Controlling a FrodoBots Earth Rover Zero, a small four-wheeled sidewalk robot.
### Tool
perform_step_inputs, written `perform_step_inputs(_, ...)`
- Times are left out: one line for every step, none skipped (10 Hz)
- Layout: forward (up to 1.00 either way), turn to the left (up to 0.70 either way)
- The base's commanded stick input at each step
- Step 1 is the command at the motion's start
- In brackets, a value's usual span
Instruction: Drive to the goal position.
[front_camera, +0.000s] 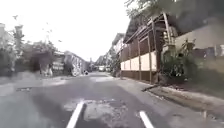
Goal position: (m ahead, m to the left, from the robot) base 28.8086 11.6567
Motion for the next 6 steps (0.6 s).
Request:
perform_step_inputs(0.85,0.0)
perform_step_inputs(0.85,0.0)
perform_step_inputs(0.85,0.0)
perform_step_inputs(0.85,0.0)
perform_step_inputs(0.85,0.0)
perform_step_inputs(0.85,0.0)
